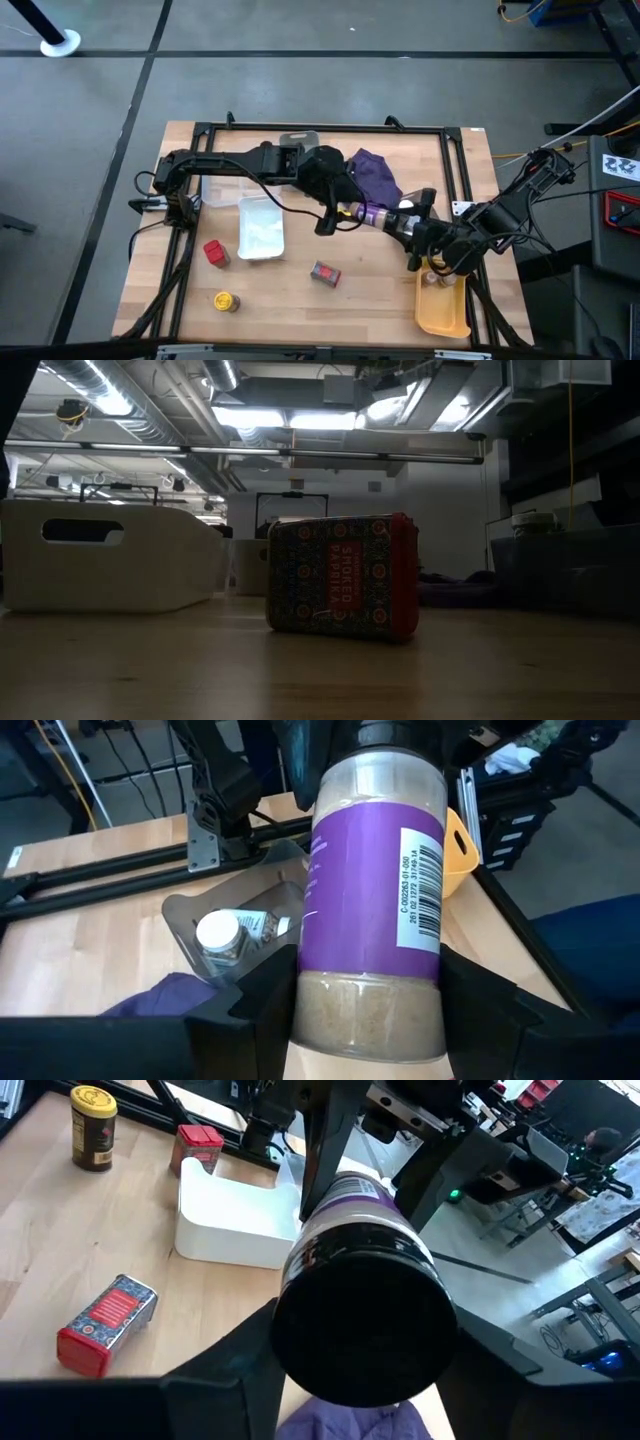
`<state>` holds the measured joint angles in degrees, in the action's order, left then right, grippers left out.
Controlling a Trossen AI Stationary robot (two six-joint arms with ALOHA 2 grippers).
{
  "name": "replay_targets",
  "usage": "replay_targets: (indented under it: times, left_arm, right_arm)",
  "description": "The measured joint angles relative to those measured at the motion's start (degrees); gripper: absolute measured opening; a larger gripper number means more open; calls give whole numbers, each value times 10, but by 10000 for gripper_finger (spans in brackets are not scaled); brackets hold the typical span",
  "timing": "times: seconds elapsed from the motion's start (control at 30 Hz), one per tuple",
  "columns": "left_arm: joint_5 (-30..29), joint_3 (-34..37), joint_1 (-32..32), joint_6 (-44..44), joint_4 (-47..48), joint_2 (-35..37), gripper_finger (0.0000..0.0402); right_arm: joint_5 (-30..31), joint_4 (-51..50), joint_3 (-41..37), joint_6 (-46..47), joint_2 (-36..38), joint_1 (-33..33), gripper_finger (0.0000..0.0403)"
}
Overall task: Sort spices by type
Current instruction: Put the black seasoning bottle into the top right transparent bin
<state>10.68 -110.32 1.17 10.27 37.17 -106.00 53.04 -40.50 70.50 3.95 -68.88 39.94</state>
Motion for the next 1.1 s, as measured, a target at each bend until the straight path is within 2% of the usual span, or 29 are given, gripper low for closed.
replay_targets:
  times: [0.13, 0.47, 0.93, 1.1]
  left_arm:
    - [1, 0, 3, 20, 0, 0, 191]
    - [1, 0, 3, 40, 1, -4, 233]
    - [-13, 0, 2, 33, 24, -40, 229]
    - [-42, 0, 1, 11, 28, -40, 192]
  right_arm:
    - [-9, 2, 0, 0, 0, -6, 208]
    - [-133, 10, 0, 3, -1, -87, 204]
    - [-299, 50, 0, -13, -2, -203, 206]
    - [-323, 45, 0, -14, -3, -227, 207]
